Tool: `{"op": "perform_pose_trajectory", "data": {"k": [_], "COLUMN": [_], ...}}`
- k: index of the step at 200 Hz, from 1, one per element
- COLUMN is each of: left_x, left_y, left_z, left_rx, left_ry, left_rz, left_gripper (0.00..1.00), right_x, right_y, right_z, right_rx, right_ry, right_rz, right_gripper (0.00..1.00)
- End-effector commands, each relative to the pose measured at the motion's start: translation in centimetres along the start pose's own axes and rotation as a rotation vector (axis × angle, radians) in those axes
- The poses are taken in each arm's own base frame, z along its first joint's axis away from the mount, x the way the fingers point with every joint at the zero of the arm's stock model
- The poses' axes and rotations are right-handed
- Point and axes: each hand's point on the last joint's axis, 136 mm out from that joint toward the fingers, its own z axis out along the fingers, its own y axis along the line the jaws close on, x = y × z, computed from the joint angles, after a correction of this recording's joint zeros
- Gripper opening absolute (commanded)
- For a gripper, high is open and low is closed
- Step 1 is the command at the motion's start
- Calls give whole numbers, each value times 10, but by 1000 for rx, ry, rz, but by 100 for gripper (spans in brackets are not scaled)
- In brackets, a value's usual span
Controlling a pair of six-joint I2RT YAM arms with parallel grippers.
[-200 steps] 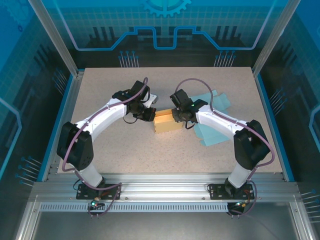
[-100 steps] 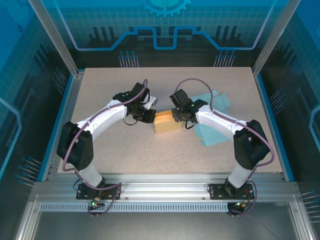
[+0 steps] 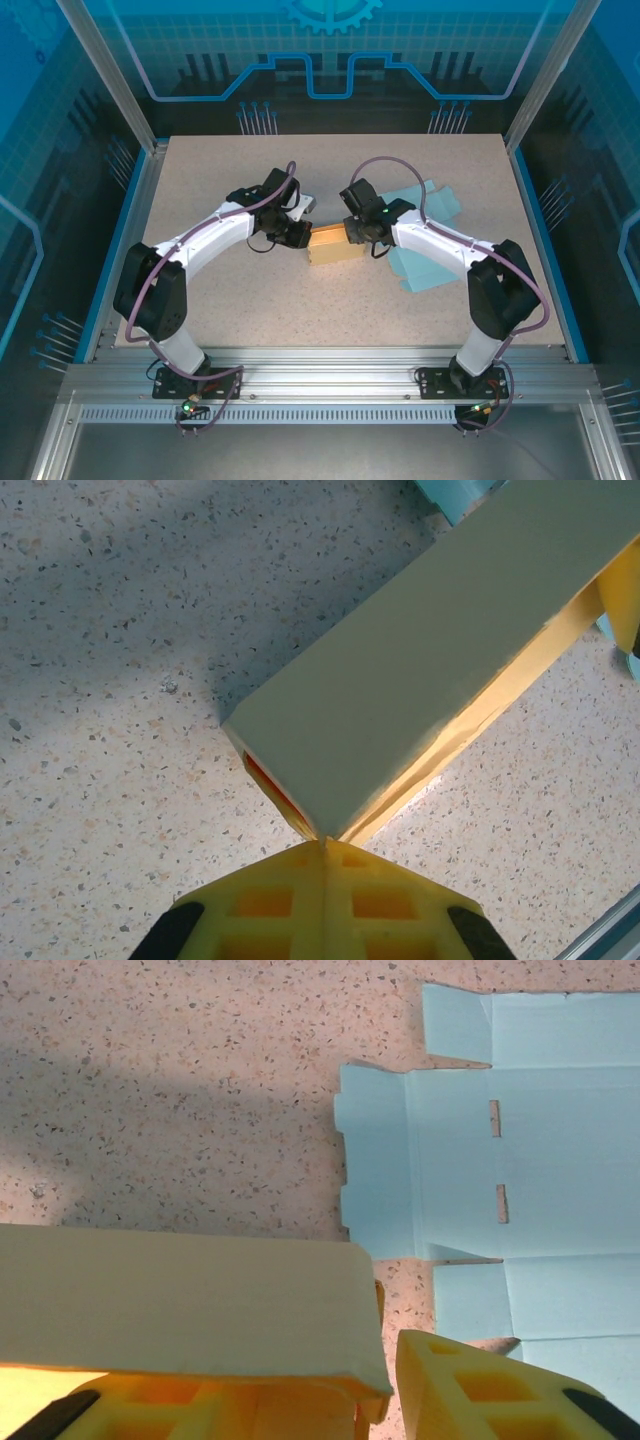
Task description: Fold the paper box
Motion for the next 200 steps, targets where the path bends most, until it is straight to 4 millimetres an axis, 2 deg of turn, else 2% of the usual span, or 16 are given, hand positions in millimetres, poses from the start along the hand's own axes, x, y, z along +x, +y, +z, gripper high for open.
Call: {"op": "perform_pose_trajectory", "data": {"k": [1,12,61,114,140,182,200], "left_x": [3,3,3,2,2,0,-2], "left_y": [-2,-3,-2,-3,-5,-7,-8], "left_z": [3,3,4,5,7,7,3], "left_rx": [3,5,-1,3,7,13,12], "left_ry": [11,12,11,9,5,-14,-38], "left_rz": [-5,-4,-6,-9,-9,-16,-14], "left_gripper": [0,0,0,0,0,0,9], "right_x": [7,5,6,16,21,31,34], "right_y": [4,4,8,5,5,5,4], "right_z": [-14,-16,-14,-8,-6,1,4], "right_rx": [-5,-2,-23,-11,-13,-8,-4], "right_ry": [24,19,26,45,49,58,60], "right_rz": [-48,-52,-50,-40,-36,-22,-17], "right_gripper": [42,41,21,10,0,0,0]}}
